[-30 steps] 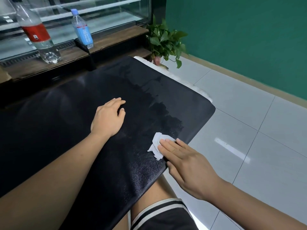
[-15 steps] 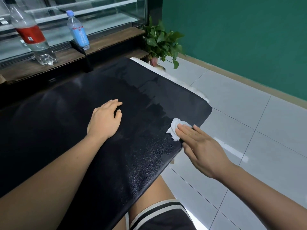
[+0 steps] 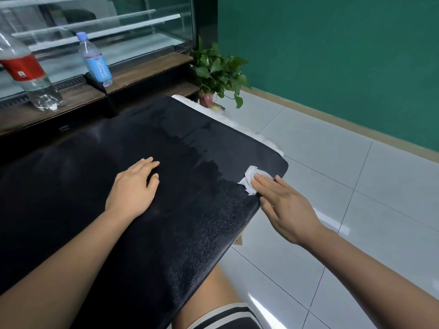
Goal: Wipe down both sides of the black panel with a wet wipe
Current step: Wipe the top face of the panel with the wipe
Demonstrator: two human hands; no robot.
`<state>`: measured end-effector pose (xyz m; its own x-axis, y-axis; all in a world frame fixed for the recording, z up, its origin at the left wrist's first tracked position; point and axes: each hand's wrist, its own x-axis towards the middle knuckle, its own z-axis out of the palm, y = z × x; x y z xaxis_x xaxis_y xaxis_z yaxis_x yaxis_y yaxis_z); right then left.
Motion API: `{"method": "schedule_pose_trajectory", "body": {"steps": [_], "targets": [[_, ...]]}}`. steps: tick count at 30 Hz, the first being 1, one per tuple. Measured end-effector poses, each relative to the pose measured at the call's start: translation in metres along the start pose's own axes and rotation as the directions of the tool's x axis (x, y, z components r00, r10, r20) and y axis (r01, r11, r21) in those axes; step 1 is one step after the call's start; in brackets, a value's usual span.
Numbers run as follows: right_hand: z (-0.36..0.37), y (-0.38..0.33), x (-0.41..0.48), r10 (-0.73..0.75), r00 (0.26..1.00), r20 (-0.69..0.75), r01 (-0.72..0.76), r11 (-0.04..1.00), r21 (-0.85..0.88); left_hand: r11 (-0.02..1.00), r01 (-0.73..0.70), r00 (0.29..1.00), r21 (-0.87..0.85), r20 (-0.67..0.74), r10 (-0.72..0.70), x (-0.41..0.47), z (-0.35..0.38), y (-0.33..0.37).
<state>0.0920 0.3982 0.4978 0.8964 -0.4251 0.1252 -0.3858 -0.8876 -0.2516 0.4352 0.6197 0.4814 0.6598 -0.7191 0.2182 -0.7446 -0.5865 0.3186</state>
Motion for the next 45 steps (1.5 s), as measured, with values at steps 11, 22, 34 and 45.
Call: {"method": "schedule_pose_trajectory", "body": {"steps": [11, 22, 34, 45], "targets": [[0.001, 0.042, 0.026, 0.095, 0.989, -0.109, -0.089, 0.994, 0.058, 0.999, -0.002, 1.000, 0.040, 0.004, 0.002, 0.000, -0.004, 0.008], [0.002, 0.056, 0.050, 0.280, 0.950, -0.139, -0.253, 0.950, 0.184, 0.999, 0.003, 1.000, 0.051, -0.007, -0.003, 0.003, 0.000, 0.006], [0.007, 0.026, 0.039, 0.117, 0.980, -0.159, -0.097, 0.987, 0.127, 0.999, 0.011, 1.000, 0.050, -0.024, -0.010, 0.004, 0.003, 0.004], [0.011, -0.044, 0.016, -0.157, 0.986, -0.051, 0.159, 0.987, 0.033, 0.999, 0.014, 0.999, 0.036, -0.037, -0.012, 0.004, 0.003, 0.005]]}}
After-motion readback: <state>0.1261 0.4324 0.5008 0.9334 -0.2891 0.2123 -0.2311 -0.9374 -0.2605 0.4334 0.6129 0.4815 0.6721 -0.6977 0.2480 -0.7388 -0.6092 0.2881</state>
